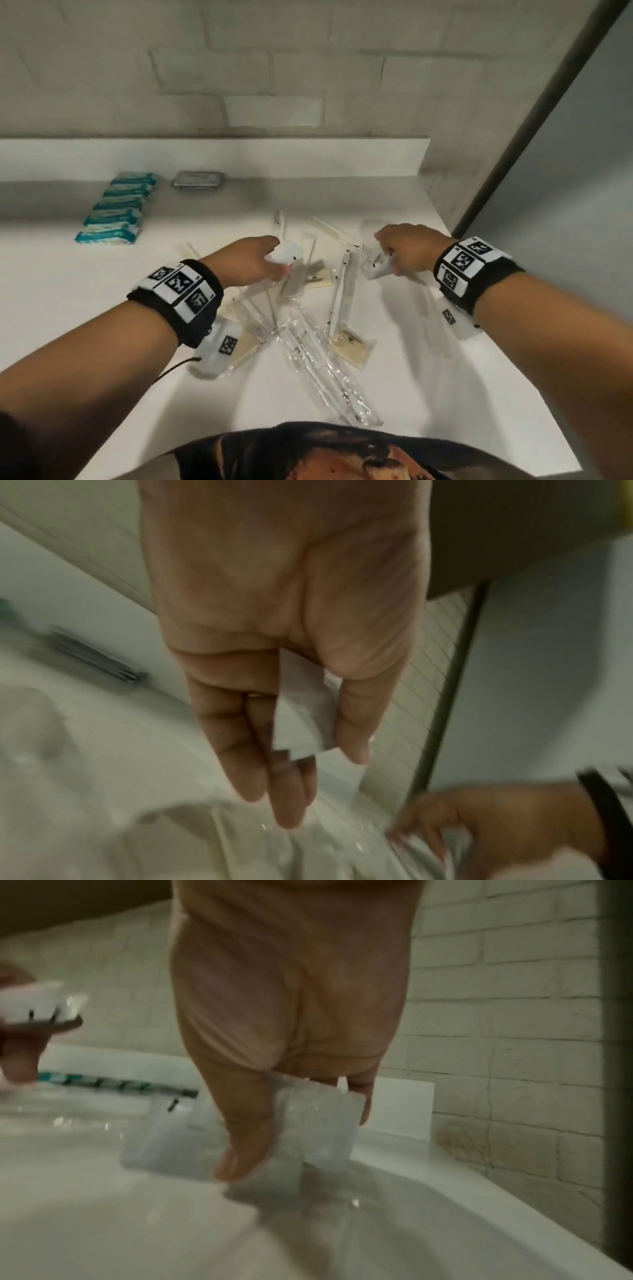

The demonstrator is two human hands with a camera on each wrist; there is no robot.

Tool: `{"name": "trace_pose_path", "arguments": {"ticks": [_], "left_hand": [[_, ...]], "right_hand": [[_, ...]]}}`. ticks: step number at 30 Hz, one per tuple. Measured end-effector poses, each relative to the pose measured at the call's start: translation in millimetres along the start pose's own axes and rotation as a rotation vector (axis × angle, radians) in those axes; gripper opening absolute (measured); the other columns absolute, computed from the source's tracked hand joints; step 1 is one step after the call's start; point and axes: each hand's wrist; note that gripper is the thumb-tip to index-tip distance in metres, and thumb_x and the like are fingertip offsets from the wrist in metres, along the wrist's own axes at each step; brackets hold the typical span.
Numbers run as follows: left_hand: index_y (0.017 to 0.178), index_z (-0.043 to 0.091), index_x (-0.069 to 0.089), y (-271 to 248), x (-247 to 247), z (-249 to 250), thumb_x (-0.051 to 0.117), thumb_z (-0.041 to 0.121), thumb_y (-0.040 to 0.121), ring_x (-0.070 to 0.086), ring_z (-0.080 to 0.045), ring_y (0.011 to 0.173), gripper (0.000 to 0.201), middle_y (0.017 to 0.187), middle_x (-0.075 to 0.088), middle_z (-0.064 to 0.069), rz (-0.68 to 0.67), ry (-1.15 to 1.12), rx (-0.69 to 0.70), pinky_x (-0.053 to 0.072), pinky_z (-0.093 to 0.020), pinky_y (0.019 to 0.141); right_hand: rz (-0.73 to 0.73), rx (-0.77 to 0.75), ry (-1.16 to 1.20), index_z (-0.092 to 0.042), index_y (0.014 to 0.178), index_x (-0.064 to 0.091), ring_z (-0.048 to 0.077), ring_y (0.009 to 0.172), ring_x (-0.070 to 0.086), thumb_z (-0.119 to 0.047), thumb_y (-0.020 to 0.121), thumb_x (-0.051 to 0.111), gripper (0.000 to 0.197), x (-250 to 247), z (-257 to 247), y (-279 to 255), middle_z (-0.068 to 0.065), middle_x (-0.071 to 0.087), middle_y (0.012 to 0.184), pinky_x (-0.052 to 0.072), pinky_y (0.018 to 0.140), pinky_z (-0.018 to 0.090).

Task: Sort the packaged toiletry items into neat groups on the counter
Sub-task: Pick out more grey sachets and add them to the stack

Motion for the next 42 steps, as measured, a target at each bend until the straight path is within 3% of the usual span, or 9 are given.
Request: {"name": "trace_pose_path", "arguments": {"ticks": [3, 8, 11, 14, 18, 24, 28, 35, 42], "left_hand": [[0.088, 0.020, 0.055, -9.2, -18.7, -25.9, 0.074, 0.024, 0.080, 0.067, -0.020, 0.071, 0.021, 0.080, 0.073, -0.006, 0.111, -0.248, -0.091, 0.049, -0.030, 0.068], [0.108, 0.016, 0.062, -29.9, -37.6, -77.4, 0.055, 0.028, 0.094, 0.060, -0.025, 0.090, 0.020, 0.104, 0.067, -0.007, 0.136, 0.136, -0.140, 0.044, -0.032, 0.076], [0.107, 0.015, 0.061, -41.9, -33.8, -87.5, 0.050, 0.030, 0.096, 0.058, -0.021, 0.091, 0.023, 0.098, 0.063, -0.002, 0.077, 0.193, -0.132, 0.039, -0.029, 0.076], [0.101, 0.014, 0.060, -49.8, -27.9, -96.1, 0.054, 0.032, 0.093, 0.058, -0.021, 0.079, 0.020, 0.092, 0.066, -0.002, 0.129, -0.036, -0.160, 0.045, -0.034, 0.073], [0.104, 0.019, 0.061, -64.4, -27.0, -102.5, 0.047, 0.044, 0.096, 0.054, -0.015, 0.065, 0.030, 0.088, 0.070, 0.000, 0.305, -0.520, -0.155, 0.044, -0.029, 0.062], [0.124, 0.015, 0.056, -73.8, -21.7, -83.0, 0.041, 0.033, 0.100, 0.066, -0.025, 0.098, 0.033, 0.109, 0.069, -0.012, 0.197, -1.267, 0.035, 0.051, -0.045, 0.085], [0.131, 0.017, 0.051, -76.3, -18.7, -44.2, 0.036, 0.036, 0.101, 0.064, -0.027, 0.108, 0.039, 0.121, 0.066, -0.011, 0.062, -1.436, 0.199, 0.050, -0.051, 0.091], [0.118, -0.004, 0.057, -90.2, -20.9, -40.4, 0.055, 0.018, 0.094, 0.062, -0.032, 0.070, 0.032, 0.095, 0.066, -0.022, 0.186, -1.341, 0.262, 0.054, -0.034, 0.065], [0.117, 0.007, 0.063, -106.8, -38.8, -63.1, 0.054, 0.024, 0.094, 0.064, -0.032, 0.103, 0.030, 0.114, 0.067, -0.018, 0.217, -1.408, 0.199, 0.047, -0.049, 0.096]], "right_hand": [[0.042, -0.031, 0.003, -0.031, 0.087, 0.048, 0.022, 0.090, 0.054, -0.019, 0.066, 0.070, 0.032, 15.1, 3.8, 14.4, -0.006, 0.054, 0.103, 0.049, 0.077, 0.037], [-0.039, -0.058, 0.045, -0.038, 0.107, 0.045, 0.019, 0.095, 0.056, -0.014, 0.070, 0.068, 0.050, 20.7, 1.4, 27.8, -0.010, 0.054, 0.105, 0.050, 0.084, 0.038], [-0.081, -0.050, -0.050, -0.036, 0.086, 0.048, 0.019, 0.090, 0.052, -0.020, 0.074, 0.064, 0.025, 21.5, -1.7, 28.7, -0.007, 0.046, 0.097, 0.045, 0.079, 0.033], [-0.070, -0.040, -0.091, -0.032, 0.070, 0.047, 0.019, 0.088, 0.055, -0.025, 0.074, 0.064, 0.019, 22.5, -2.9, 25.1, -0.009, 0.050, 0.093, 0.049, 0.081, 0.036], [-0.046, 0.110, -0.018, -0.019, 0.105, 0.058, 0.023, 0.098, 0.059, -0.030, 0.082, 0.065, 0.027, -6.1, -7.6, 3.6, 0.004, 0.063, 0.111, 0.048, 0.081, 0.031], [0.085, -0.053, 0.883, -0.016, 0.108, 0.054, 0.022, 0.055, 0.060, -0.022, 0.095, 0.058, 0.015, -63.1, -88.9, -42.4, 0.009, 0.064, 0.068, 0.049, 0.052, 0.025], [-0.118, -0.350, 1.084, -0.023, 0.104, 0.057, 0.025, 0.051, 0.058, -0.031, 0.097, 0.054, 0.011, -71.5, -163.2, -60.1, 0.010, 0.065, 0.068, 0.044, 0.052, 0.027], [-0.080, -0.281, 1.178, -0.018, 0.111, 0.048, 0.020, 0.044, 0.056, -0.026, 0.085, 0.072, 0.036, -64.5, -212.2, -56.9, 0.006, 0.067, 0.074, 0.036, 0.041, 0.023], [0.189, -0.202, 1.163, -0.012, 0.081, 0.054, 0.019, 0.048, 0.065, -0.016, 0.084, 0.072, 0.019, -64.9, -236.7, -57.1, 0.001, 0.066, 0.061, 0.040, 0.040, 0.022]]}}
Point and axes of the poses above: each hand's wrist, its own y-axis towards the middle knuckle, its own x-axis out of the palm, z = x × y
